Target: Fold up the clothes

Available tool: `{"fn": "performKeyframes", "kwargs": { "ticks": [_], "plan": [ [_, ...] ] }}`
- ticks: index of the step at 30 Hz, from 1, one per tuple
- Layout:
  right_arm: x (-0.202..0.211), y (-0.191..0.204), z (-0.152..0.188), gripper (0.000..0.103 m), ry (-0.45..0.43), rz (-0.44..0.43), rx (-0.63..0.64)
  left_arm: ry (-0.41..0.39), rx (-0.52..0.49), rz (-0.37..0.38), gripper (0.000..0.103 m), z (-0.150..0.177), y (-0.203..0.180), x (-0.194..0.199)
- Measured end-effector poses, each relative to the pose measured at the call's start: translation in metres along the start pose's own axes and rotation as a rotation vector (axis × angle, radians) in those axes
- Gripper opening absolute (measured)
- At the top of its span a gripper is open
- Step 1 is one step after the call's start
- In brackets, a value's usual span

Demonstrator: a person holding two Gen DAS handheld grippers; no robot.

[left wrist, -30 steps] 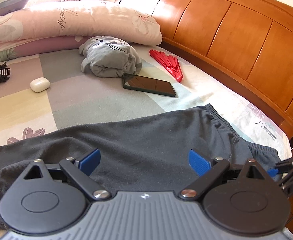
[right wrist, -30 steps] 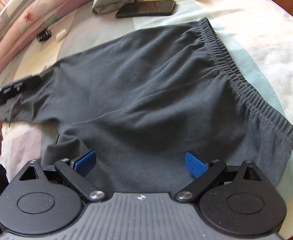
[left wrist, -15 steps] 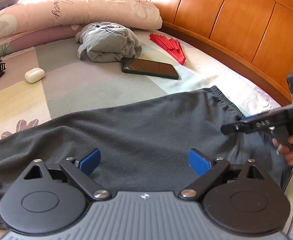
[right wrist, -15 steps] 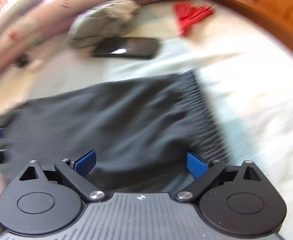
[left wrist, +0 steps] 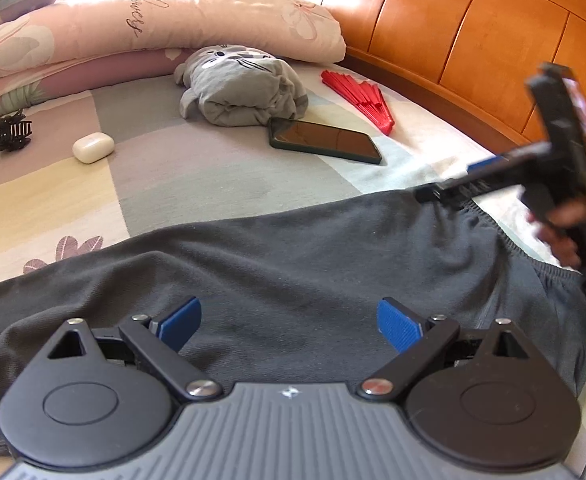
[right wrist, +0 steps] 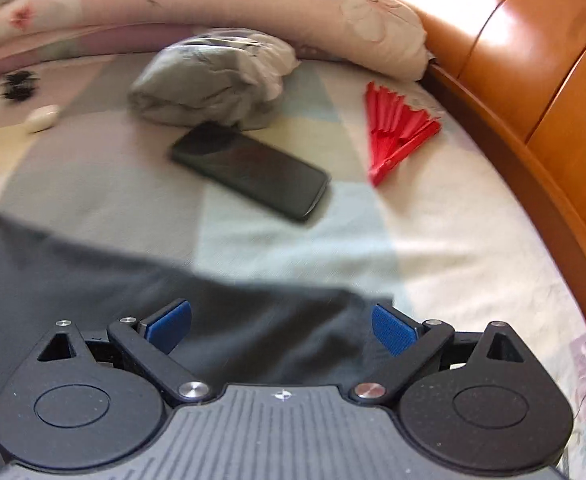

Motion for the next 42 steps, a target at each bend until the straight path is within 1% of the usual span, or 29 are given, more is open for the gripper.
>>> {"fn": "performKeyframes", "kwargs": {
  "ticks": [3,6,9,10,11,13,14,15,17,18,19,21,23,25,27,32,35,38,39,41,42],
  "plan": [
    [-0.019,-0.005,-0.009,0.099,0.012,0.011,-0.032,-0.003,0.008,0.006,0.095,0.000,0.002,0.000],
    [-0.036,-0.001,0.007,0.098,0.083,0.006,0.018,0.007,0.014,0.002,0.095,0.001,0.004,-0.002],
    [-0.033,0.001,0.019,0.098,0.074,-0.008,0.082,0.010,0.019,0.003,0.095,0.002,0.005,-0.004],
    [-0.028,0.000,0.015,0.098,0.063,-0.017,0.096,0.010,0.020,0.005,0.095,0.002,0.005,-0.004],
    [-0.022,-0.001,0.011,0.095,0.053,-0.026,0.109,0.010,0.021,0.005,0.095,0.002,0.005,-0.004],
    [-0.011,-0.003,0.002,0.086,0.028,-0.045,0.137,0.009,0.021,0.004,0.095,0.002,0.006,-0.005],
    [-0.005,-0.001,-0.008,0.077,-0.006,-0.060,0.156,0.010,0.021,0.001,0.095,0.002,0.006,-0.005],
    [0.000,0.002,-0.016,0.065,-0.037,-0.076,0.176,0.012,0.020,-0.003,0.095,0.002,0.006,-0.006],
    [0.001,0.011,-0.030,0.052,-0.073,-0.104,0.221,0.016,0.017,-0.012,0.095,0.003,0.006,-0.007],
    [0.000,0.016,-0.035,0.048,-0.086,-0.119,0.245,0.019,0.016,-0.014,0.095,0.004,0.007,-0.007],
    [-0.005,0.022,-0.036,0.046,-0.081,-0.137,0.274,0.021,0.014,-0.017,0.095,0.004,0.007,-0.008],
    [-0.014,0.033,-0.032,0.035,-0.066,-0.166,0.339,0.026,0.013,-0.021,0.095,0.005,0.008,-0.009],
    [-0.020,0.042,-0.022,0.035,-0.064,-0.190,0.403,0.033,0.014,-0.023,0.095,0.006,0.009,-0.011],
    [-0.024,0.046,-0.012,0.035,-0.065,-0.217,0.433,0.038,0.017,-0.028,0.095,0.008,0.011,-0.013],
    [-0.024,0.049,-0.004,0.035,-0.088,-0.232,0.466,0.044,0.018,-0.033,0.095,0.009,0.012,-0.014],
    [-0.016,0.054,0.005,0.035,-0.145,-0.243,0.570,0.048,0.015,-0.032,0.095,0.010,0.012,-0.016],
    [-0.019,0.053,0.005,0.035,-0.135,-0.282,0.580,0.051,0.010,-0.030,0.095,0.010,0.012,-0.017],
    [-0.020,0.053,0.004,0.014,-0.075,-0.379,0.535,0.053,0.005,-0.030,0.095,0.011,0.011,-0.018],
    [-0.020,0.053,0.005,0.010,-0.082,-0.375,0.535,0.053,0.005,-0.029,0.095,0.011,0.011,-0.018],
    [-0.019,0.055,0.006,0.007,-0.097,-0.365,0.536,0.053,0.005,-0.027,0.095,0.011,0.011,-0.018],
    [-0.020,0.055,0.005,0.005,-0.109,-0.346,0.525,0.052,0.006,-0.027,0.095,0.011,0.011,-0.018]
  ]
}}
Point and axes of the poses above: each gripper's, at about its wrist camera, not at the fingertips, and x roughly against the way its jaws point, y to its left, z to its underside, the point moved 10 cm from there along -x, roughly the way its jaws point, and after that the axes turned 10 degrees about z, right-handed, at the moved point
